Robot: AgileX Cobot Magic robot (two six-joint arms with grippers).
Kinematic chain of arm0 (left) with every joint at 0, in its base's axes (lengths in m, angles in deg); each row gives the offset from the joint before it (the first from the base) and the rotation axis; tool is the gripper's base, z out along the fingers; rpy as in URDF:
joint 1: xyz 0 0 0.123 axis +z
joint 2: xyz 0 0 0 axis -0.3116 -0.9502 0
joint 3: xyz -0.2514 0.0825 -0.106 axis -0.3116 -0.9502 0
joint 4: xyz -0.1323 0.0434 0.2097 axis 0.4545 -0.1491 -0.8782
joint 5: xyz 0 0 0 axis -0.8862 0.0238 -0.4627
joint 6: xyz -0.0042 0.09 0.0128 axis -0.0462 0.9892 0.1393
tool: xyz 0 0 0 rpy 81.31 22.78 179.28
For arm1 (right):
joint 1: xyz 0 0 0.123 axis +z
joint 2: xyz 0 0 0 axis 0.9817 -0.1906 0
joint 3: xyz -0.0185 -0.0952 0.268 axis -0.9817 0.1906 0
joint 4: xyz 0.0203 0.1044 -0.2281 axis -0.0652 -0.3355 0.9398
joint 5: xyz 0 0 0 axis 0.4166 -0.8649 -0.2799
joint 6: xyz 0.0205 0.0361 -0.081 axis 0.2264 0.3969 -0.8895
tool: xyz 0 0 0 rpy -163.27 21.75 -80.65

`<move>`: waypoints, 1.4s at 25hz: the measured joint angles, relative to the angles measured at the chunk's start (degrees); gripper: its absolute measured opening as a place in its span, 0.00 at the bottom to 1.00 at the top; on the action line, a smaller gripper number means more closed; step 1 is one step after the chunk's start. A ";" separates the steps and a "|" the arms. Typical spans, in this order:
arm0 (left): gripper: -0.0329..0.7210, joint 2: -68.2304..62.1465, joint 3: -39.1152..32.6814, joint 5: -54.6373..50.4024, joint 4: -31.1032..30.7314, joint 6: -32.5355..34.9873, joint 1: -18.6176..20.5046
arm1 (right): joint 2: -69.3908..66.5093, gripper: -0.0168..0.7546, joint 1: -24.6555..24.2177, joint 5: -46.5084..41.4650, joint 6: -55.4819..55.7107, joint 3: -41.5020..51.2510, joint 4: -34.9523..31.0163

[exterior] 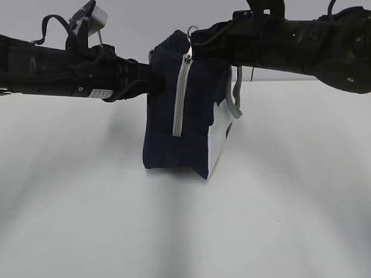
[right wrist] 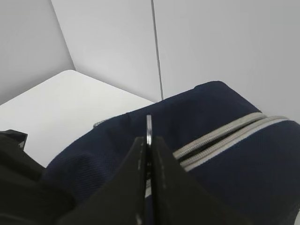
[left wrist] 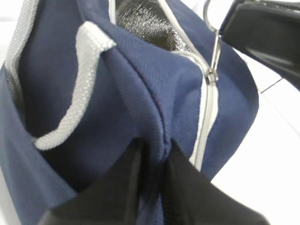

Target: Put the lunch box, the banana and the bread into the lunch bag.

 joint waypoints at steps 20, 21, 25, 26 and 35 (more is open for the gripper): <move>0.05 -0.03 0.00 -1.30 -0.81 -0.05 0.00 | 0.72 0.00 0.00 0.29 3.61 -3.37 0.09; 0.05 -0.03 0.00 -1.46 -0.87 -0.05 0.00 | 0.72 0.00 0.00 -0.72 3.88 -3.95 0.09; 0.05 -0.03 0.00 -1.56 -1.06 -0.05 0.00 | -0.15 0.00 0.00 -2.07 4.62 -5.62 -0.02; 0.05 -0.03 0.00 -1.56 -1.18 -0.05 0.00 | -0.61 0.00 0.00 -2.29 4.79 -5.93 -0.02; 0.05 -0.03 0.31 -2.00 -3.91 -0.05 0.00 | -2.01 0.00 0.00 -6.82 5.57 -9.93 -0.34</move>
